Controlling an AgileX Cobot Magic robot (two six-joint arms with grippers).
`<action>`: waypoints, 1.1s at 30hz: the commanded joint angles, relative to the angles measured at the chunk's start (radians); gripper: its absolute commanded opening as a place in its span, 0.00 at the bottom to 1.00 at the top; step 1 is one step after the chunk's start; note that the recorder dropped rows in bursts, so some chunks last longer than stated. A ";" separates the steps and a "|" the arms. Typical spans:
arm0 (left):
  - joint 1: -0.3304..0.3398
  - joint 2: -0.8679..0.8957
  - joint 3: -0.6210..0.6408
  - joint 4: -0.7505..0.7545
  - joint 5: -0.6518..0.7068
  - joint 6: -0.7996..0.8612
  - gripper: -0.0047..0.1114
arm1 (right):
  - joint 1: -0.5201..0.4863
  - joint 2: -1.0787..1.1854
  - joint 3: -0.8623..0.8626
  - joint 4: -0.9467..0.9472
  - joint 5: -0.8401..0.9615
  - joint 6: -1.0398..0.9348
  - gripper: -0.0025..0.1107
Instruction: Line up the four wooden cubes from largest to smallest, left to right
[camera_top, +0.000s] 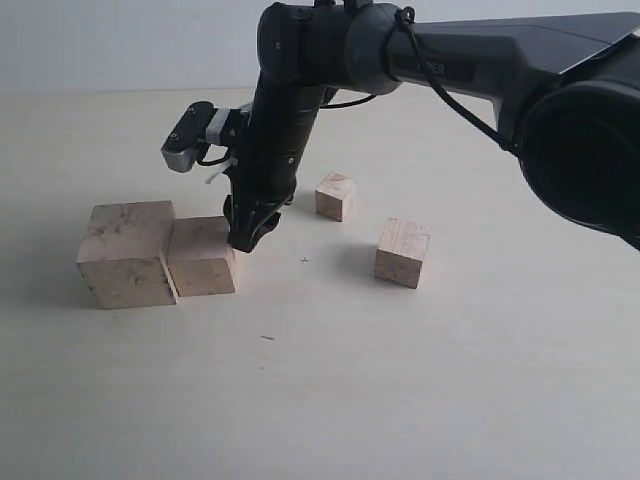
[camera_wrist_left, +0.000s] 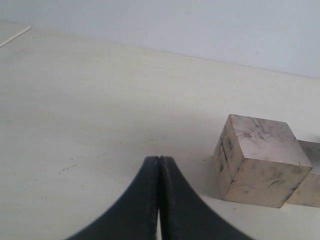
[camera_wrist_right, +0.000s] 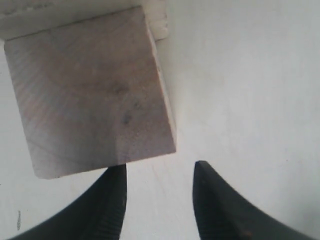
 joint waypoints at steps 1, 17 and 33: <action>-0.003 -0.005 -0.001 -0.006 -0.005 0.001 0.04 | 0.000 -0.005 -0.001 0.006 0.014 0.004 0.38; -0.003 -0.005 -0.001 -0.006 -0.005 0.001 0.04 | 0.000 -0.005 -0.001 0.083 0.063 0.008 0.38; -0.003 -0.005 -0.001 -0.006 -0.005 0.001 0.04 | 0.000 -0.027 -0.001 -0.013 0.120 0.016 0.37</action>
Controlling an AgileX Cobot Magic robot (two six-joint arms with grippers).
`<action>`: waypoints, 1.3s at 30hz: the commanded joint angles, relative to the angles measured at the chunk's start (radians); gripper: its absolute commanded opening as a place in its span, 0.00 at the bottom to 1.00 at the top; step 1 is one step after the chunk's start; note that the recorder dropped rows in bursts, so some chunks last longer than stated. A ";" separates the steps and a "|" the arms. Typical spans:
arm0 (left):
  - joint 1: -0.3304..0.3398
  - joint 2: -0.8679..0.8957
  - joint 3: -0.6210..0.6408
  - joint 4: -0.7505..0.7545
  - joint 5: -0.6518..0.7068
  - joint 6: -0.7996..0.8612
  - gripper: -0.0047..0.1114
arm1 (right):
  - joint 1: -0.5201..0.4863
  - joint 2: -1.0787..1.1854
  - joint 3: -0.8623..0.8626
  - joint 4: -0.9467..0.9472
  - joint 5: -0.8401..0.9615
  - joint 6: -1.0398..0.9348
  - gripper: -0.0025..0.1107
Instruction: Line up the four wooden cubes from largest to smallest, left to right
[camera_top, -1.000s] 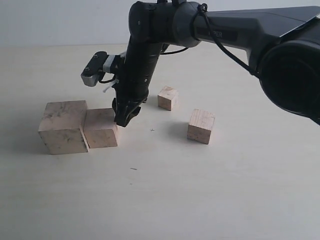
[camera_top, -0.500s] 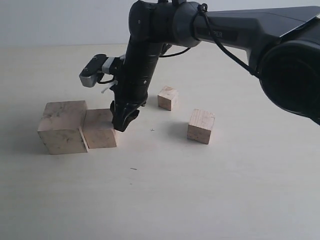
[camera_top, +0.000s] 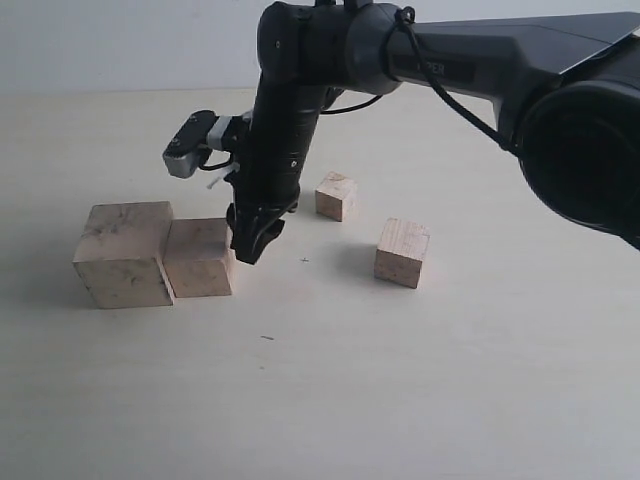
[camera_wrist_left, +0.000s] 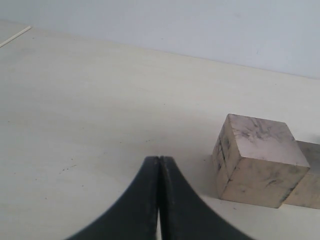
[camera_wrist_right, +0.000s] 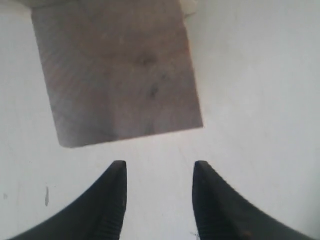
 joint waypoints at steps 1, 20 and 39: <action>-0.003 -0.005 -0.001 -0.006 -0.005 0.001 0.04 | 0.000 -0.038 -0.001 -0.029 0.039 0.014 0.36; -0.003 -0.005 -0.001 -0.006 -0.005 0.001 0.04 | -0.146 -0.527 0.530 -0.138 -0.169 0.204 0.17; -0.003 -0.005 -0.001 -0.006 -0.005 0.001 0.04 | -0.151 -0.504 0.719 -0.241 -0.368 0.158 0.64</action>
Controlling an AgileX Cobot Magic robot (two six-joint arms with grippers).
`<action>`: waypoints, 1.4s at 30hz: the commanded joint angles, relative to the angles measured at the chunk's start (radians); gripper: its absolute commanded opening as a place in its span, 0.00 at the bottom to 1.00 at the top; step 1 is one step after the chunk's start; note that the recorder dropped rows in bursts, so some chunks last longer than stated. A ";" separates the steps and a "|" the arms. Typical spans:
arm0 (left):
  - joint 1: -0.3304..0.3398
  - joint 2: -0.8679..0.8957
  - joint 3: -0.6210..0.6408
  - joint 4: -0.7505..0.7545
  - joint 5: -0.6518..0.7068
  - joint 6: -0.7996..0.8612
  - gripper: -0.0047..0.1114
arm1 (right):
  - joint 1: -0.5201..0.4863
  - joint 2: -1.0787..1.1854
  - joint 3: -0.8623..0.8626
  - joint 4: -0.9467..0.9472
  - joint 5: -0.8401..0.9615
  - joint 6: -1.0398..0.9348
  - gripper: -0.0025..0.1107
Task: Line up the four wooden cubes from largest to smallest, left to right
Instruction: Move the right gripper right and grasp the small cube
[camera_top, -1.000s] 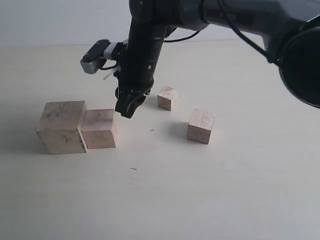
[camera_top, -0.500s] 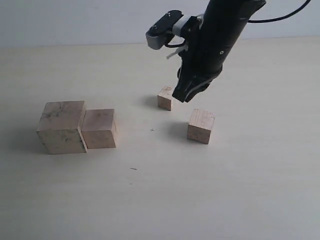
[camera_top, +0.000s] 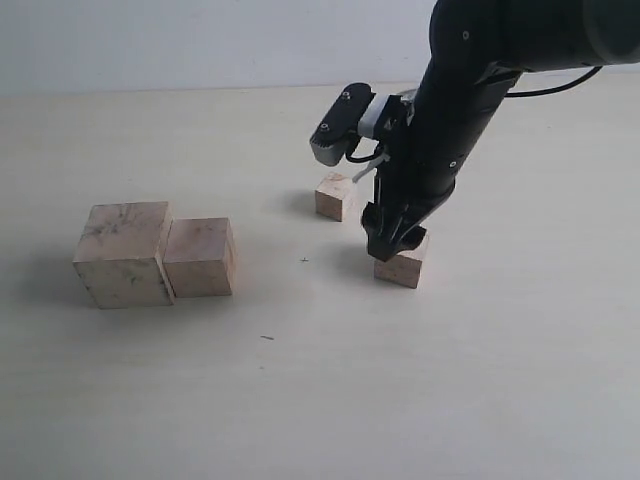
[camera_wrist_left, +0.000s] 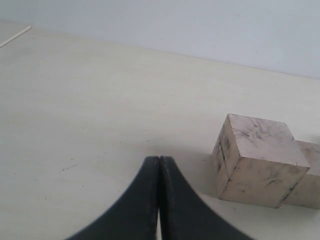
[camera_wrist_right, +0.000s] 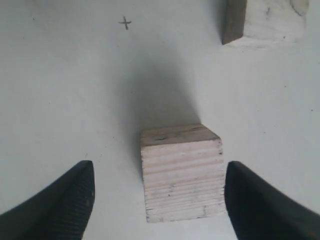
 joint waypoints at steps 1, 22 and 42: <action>-0.003 -0.005 -0.001 -0.006 -0.005 0.001 0.04 | -0.011 -0.001 0.007 -0.022 -0.020 -0.009 0.64; -0.003 -0.005 -0.001 -0.006 -0.005 0.001 0.04 | -0.069 0.029 0.007 0.069 -0.024 -0.090 0.64; -0.003 -0.005 -0.001 -0.006 -0.005 0.001 0.04 | -0.069 0.044 0.038 0.078 -0.072 -0.121 0.64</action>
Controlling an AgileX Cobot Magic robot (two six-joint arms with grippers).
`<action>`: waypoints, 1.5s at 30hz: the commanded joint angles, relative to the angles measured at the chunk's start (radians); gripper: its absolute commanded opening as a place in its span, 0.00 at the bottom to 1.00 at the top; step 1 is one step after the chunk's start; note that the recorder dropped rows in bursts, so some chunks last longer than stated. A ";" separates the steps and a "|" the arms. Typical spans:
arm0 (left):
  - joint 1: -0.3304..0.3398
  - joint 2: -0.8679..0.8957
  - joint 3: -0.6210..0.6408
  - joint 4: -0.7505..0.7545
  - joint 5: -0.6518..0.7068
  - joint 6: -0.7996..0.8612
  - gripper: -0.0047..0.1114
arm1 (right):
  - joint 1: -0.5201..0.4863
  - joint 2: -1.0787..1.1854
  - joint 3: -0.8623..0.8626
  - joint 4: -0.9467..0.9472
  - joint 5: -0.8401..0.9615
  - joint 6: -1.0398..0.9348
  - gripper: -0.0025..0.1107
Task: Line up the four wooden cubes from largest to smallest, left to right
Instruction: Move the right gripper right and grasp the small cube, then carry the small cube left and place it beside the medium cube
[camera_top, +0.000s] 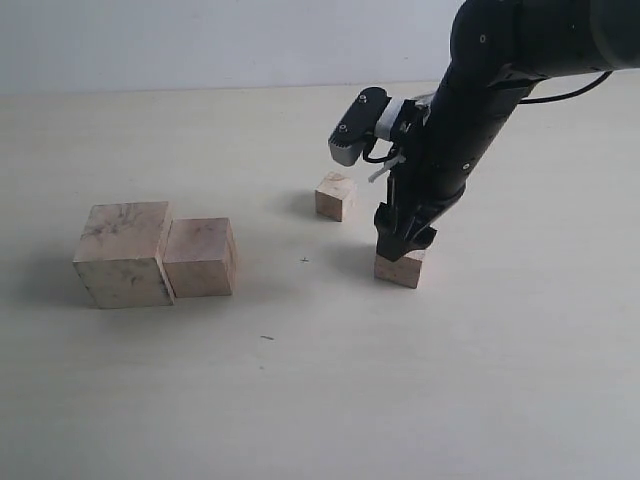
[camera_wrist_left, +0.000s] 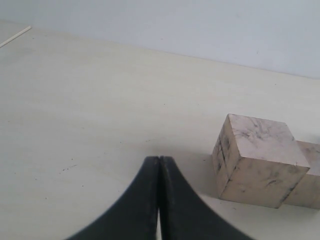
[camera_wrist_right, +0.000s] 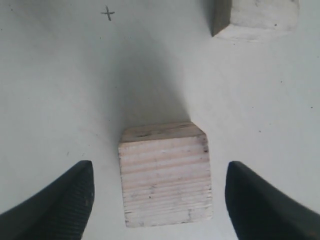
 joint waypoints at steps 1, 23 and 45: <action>-0.003 -0.005 -0.001 -0.006 -0.005 0.001 0.04 | -0.006 0.014 0.035 -0.004 -0.055 -0.011 0.64; -0.003 -0.005 -0.001 -0.006 -0.005 0.001 0.04 | -0.006 0.065 0.046 -0.021 -0.066 -0.009 0.59; -0.003 -0.005 -0.001 -0.006 -0.005 0.001 0.04 | -0.003 0.123 -0.143 0.226 0.006 -0.291 0.02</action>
